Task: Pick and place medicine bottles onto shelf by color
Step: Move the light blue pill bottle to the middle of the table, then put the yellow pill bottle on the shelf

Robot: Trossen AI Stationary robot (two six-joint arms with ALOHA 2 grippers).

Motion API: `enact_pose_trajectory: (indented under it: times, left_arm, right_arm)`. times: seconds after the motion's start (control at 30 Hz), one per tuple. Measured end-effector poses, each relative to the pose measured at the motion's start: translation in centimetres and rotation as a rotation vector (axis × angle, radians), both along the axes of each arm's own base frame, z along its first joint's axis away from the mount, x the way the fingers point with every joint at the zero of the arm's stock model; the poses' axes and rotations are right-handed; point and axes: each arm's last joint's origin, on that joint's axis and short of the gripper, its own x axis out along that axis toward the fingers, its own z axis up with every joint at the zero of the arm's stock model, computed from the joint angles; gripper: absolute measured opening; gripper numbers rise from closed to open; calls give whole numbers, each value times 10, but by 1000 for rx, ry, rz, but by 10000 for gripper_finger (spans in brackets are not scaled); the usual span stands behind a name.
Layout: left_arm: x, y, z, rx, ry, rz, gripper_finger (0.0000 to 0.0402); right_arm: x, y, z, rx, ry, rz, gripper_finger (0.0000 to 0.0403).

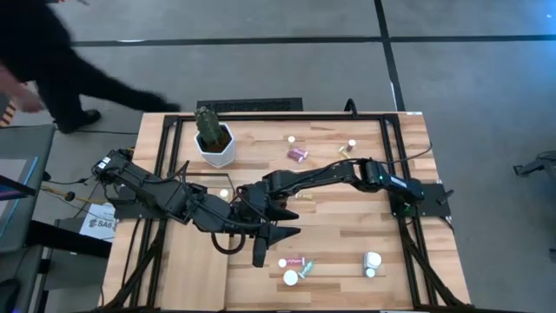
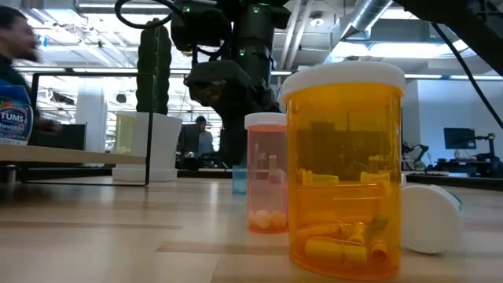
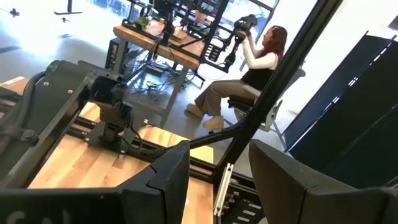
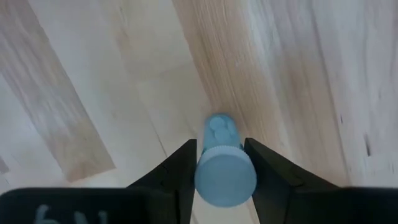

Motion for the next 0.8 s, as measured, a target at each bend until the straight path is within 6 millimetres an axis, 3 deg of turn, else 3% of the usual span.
enact_pose_trajectory:
  times: [0.1, 0.3, 0.5, 0.7, 0.8]
  left_arm:
    - [0, 0, 0, 0, 0, 0, 152]
    - [0, 0, 0, 1, 2, 0, 152]
    - [0, 0, 0, 8, 2, 0, 152]
    - [0, 0, 0, 8, 2, 0, 152]
    - [0, 0, 0, 12, 3, 0, 152]
  right_arm:
    - [-2, 0, 4, 0, 0, 0, 169]
    - [-13, -1, 29, -2, 2, 10, 200]
    - [-32, -1, 67, -16, -13, 79, 215]
    - [-57, 12, 103, -203, -14, 215, 215]
    - [-69, 19, 110, -298, -3, 260, 210]
